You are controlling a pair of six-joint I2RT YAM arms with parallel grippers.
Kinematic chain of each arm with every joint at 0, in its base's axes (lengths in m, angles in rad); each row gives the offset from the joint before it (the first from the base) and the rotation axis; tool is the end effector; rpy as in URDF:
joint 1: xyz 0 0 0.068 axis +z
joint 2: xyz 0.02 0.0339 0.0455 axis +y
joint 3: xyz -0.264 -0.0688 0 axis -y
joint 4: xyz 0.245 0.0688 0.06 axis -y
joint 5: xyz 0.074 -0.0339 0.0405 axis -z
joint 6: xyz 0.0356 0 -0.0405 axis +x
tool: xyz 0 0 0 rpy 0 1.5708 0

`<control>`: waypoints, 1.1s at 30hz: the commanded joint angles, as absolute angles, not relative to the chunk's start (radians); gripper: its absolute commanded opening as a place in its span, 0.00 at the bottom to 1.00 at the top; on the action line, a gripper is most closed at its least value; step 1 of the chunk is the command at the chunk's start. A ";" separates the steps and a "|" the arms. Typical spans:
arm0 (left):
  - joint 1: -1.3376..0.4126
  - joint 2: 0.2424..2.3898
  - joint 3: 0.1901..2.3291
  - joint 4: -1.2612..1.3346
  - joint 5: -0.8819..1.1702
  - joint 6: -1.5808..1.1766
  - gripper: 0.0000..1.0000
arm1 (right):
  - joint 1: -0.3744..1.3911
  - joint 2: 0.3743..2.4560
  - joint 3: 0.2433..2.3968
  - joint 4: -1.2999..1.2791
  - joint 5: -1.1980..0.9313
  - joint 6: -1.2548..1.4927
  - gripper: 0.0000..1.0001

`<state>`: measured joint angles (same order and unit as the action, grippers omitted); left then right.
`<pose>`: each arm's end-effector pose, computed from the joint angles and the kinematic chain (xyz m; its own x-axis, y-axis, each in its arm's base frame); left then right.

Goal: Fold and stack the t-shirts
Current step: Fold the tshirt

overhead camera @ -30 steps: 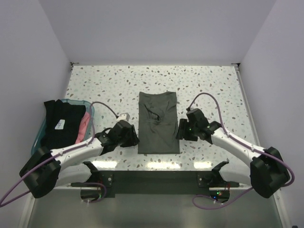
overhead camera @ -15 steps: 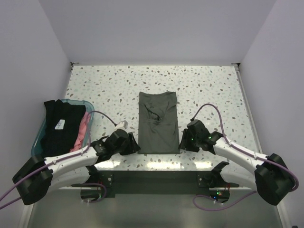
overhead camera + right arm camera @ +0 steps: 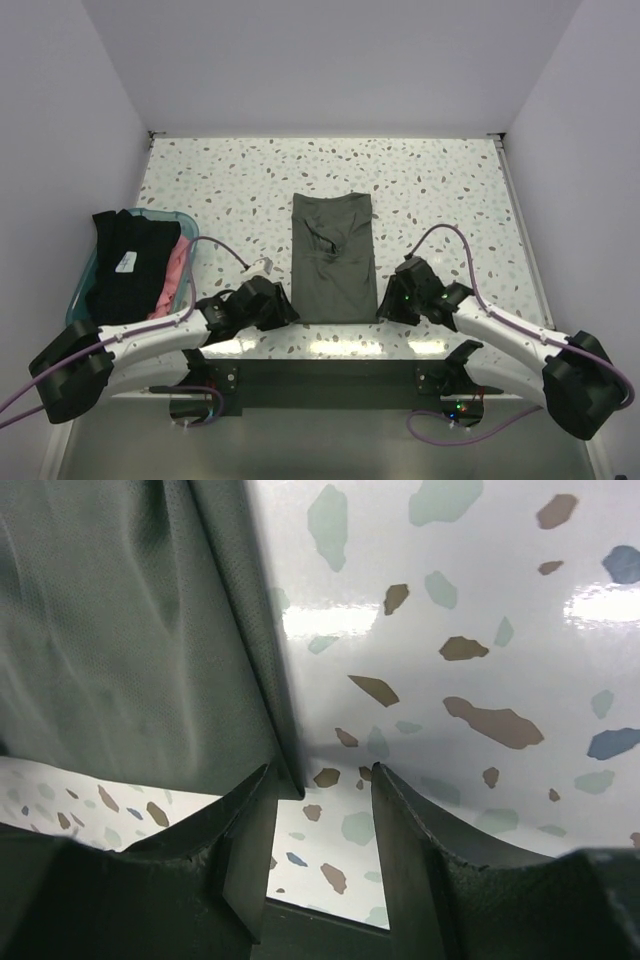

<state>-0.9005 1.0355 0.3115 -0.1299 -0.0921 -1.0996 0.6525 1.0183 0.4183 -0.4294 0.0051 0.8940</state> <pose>0.1147 -0.1394 0.1407 -0.8744 -0.3252 -0.3600 -0.0801 0.8287 -0.5540 0.1384 0.1055 0.1555 -0.8982 0.2948 -0.3262 0.1519 0.9043 0.3990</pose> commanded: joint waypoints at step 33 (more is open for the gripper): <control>-1.109 1.022 0.348 -0.388 -0.205 -1.212 0.00 | 0.753 0.820 0.356 -0.546 -0.060 0.945 0.00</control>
<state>-1.0668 1.0714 0.3450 -0.2085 -0.1585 -1.1854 0.7383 0.9081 0.3382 -0.3992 -0.0559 0.9657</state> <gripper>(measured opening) 0.027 0.011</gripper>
